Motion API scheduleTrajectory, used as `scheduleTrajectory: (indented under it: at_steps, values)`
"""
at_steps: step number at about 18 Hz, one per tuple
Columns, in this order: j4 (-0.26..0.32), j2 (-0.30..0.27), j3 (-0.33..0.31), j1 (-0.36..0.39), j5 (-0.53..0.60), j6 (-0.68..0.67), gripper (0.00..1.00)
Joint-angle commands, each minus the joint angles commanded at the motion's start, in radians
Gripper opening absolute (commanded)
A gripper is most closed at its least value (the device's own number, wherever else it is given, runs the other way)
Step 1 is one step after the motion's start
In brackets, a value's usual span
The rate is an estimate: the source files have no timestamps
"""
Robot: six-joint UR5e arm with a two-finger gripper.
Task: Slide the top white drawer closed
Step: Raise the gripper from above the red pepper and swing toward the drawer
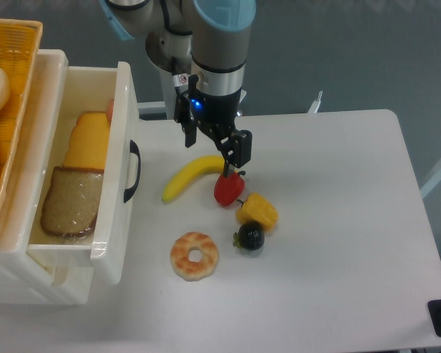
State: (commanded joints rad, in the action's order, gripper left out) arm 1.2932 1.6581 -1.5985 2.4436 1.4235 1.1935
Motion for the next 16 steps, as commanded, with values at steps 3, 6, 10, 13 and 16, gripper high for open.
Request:
scheduleTrajectory:
  at_steps: [3, 6, 10, 13, 16]
  values:
    - [-0.015, 0.025, 0.008, -0.003, 0.023, -0.009, 1.0]
    - [-0.028, 0.046, 0.006, -0.009, 0.029, -0.049, 1.0]
    - [-0.038, 0.091, 0.003, -0.009, 0.041, -0.179, 1.0]
    - [-0.048, 0.115, 0.002, -0.008, 0.06, -0.253, 1.0]
    - [-0.045, 0.141, -0.001, -0.009, 0.141, -0.27, 1.0]
